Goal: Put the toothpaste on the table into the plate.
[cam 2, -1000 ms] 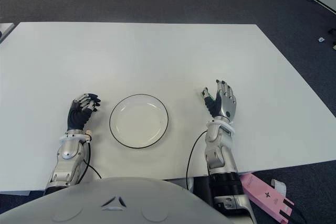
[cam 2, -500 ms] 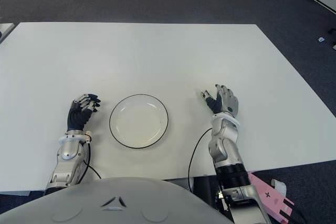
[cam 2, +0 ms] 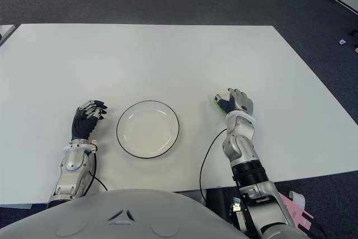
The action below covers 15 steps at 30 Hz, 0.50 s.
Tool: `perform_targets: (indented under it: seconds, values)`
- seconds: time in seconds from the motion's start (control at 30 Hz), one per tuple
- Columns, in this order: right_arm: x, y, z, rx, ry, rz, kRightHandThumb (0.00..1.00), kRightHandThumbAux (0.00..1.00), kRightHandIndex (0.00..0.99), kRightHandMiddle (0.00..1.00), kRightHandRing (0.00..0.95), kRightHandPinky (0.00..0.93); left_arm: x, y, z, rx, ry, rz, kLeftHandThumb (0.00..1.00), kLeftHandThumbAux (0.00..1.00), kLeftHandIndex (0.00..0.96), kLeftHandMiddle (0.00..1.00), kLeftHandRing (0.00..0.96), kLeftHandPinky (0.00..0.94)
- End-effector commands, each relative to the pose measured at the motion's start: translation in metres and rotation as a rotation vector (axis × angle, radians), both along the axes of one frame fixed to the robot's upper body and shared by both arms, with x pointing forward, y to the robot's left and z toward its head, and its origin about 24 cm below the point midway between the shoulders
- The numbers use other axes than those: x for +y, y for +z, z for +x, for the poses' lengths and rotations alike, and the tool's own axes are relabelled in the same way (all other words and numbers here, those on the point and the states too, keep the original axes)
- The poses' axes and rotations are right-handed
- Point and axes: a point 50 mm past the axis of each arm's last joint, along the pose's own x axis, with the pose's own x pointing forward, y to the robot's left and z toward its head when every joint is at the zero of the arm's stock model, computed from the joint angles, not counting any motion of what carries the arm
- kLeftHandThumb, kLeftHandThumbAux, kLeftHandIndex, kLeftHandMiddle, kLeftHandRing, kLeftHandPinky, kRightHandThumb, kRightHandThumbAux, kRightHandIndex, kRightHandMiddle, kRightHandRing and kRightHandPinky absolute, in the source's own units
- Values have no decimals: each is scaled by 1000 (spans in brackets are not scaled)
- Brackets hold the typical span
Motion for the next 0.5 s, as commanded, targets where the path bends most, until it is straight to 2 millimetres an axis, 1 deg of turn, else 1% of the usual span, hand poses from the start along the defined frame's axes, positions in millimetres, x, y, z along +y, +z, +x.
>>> perform_targets:
  seconds: [0.03,0.23,0.37,0.5]
  values:
    - [1,-6,11,68,8,-36,409,128,0,0,0,0,-2,-18,-15,119,22,-9,708,723,433,481,528,546]
    - [1,-18,17,133,19,-57,402,139,0,0,0,0,-3,-18,-17,118,27,-3,709,723,433,489,529,542]
    - [5,-34,15,212,56,-88,406,153,0,0,0,0,-2,-17,-18,115,35,1,709,723,433,491,528,541]
    - [11,-47,9,272,88,-108,405,157,0,0,0,0,-2,-17,-19,113,39,0,708,723,434,492,531,561]
